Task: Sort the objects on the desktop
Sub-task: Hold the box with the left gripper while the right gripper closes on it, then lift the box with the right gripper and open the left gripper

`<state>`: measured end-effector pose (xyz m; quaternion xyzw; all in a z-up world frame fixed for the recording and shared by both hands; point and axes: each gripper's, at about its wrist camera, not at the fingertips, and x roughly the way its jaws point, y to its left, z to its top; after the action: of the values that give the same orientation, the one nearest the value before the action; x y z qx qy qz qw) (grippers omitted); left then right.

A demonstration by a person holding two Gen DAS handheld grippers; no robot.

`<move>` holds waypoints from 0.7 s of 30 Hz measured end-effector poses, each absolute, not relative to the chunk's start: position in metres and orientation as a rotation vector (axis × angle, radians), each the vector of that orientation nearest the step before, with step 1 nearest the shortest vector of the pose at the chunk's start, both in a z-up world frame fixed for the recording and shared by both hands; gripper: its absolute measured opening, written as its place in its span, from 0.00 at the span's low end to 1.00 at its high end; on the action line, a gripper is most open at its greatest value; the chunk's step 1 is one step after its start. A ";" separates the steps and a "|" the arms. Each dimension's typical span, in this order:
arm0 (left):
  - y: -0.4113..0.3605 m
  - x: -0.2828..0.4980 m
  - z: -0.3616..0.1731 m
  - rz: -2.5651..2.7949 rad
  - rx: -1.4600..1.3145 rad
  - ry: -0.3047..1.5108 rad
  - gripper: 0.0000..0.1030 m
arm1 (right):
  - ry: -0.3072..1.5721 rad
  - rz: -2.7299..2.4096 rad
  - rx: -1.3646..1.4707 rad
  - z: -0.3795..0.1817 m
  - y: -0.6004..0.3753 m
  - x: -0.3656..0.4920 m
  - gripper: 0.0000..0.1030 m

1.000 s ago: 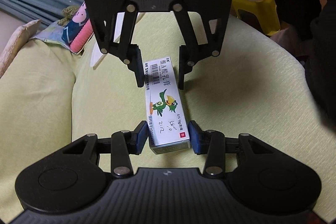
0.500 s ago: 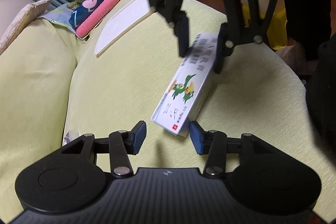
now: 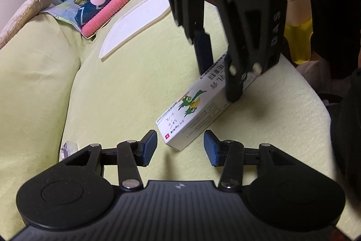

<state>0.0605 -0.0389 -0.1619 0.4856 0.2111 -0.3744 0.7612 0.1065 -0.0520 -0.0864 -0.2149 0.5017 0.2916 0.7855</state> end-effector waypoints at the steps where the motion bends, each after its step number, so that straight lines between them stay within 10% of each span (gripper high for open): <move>1: -0.038 0.060 -0.162 -0.817 1.051 0.460 0.50 | 1.087 0.630 -0.456 -0.087 -0.051 0.108 0.34; 21: -0.036 0.051 -0.159 -0.780 1.027 0.496 0.50 | 1.138 0.564 -0.233 -0.073 -0.070 0.108 0.33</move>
<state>0.0515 -0.0360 -0.1595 0.4735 0.2287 -0.3598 0.7707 0.1079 -0.0704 -0.0730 -0.1088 0.5305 0.2628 0.7986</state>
